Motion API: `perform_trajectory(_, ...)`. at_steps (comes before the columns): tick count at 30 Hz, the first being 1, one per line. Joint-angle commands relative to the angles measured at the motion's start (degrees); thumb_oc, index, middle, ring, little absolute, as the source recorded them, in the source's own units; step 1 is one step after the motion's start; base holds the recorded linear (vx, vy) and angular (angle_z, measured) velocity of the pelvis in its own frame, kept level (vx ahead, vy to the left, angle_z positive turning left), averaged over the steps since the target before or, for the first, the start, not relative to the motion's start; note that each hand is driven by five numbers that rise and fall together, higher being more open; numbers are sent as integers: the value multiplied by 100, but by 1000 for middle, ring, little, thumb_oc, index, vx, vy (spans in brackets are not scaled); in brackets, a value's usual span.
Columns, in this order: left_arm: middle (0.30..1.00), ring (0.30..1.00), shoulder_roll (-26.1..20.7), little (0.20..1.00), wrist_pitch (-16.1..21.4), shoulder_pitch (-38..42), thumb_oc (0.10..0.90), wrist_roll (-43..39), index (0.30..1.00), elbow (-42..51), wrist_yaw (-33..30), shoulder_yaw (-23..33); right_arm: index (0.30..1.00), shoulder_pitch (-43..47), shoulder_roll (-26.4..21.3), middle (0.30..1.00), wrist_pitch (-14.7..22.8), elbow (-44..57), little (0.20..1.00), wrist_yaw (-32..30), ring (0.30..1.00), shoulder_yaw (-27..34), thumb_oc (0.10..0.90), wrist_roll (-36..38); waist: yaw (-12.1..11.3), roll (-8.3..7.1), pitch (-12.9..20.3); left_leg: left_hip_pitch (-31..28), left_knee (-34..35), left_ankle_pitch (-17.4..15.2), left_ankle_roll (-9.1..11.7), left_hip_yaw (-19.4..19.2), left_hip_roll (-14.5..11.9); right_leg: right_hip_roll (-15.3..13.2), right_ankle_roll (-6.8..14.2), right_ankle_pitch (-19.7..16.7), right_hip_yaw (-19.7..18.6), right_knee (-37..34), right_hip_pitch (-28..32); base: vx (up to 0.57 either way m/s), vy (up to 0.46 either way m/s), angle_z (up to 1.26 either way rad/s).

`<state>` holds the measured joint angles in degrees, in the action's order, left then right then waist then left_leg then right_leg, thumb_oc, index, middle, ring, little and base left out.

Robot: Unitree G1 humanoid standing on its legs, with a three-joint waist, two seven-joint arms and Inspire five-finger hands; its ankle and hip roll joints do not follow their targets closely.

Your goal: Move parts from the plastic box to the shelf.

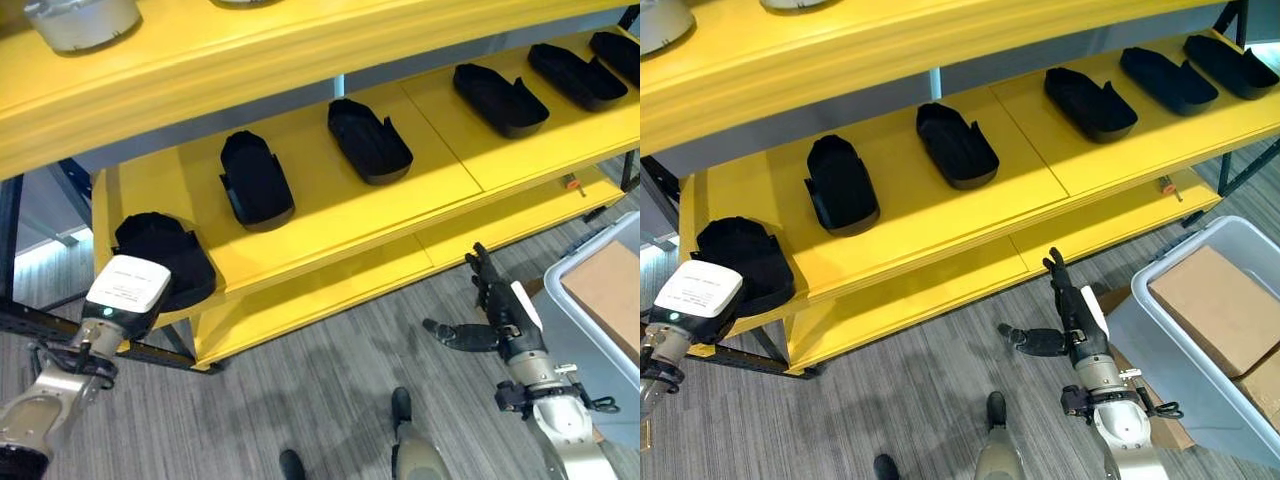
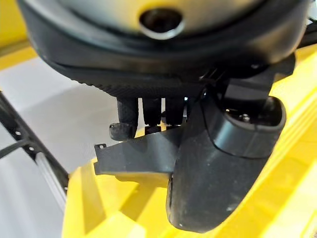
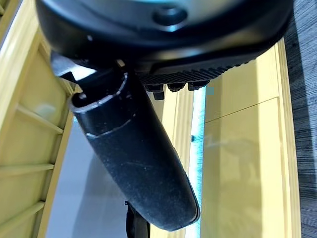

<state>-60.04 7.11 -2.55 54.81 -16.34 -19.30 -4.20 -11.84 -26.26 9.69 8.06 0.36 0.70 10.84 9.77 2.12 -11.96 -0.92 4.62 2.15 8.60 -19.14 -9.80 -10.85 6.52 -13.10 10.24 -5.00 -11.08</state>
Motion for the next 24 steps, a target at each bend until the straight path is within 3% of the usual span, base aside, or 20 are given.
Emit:
perform_trajectory(1,300,300,-979,300,-283,875,400,82,300,-79,-270,386,1000,804,-159,1000,716,488,1000,-145,1000,221,900,187,127,-142,-188,-340,38,-363,-159,186,94,-550,615,451,202,60,553,8,38,-3)
perform_trajectory(24,300,300,-1329,300,-483,1012,400,293,300,-805,-202,114,1000,907,-254,1000,766,496,1000,-235,1000,167,900,172,159,-185,-390,-155,38,-423,-273,138,291,-713,709,305,100,55,298,9,20,-2)
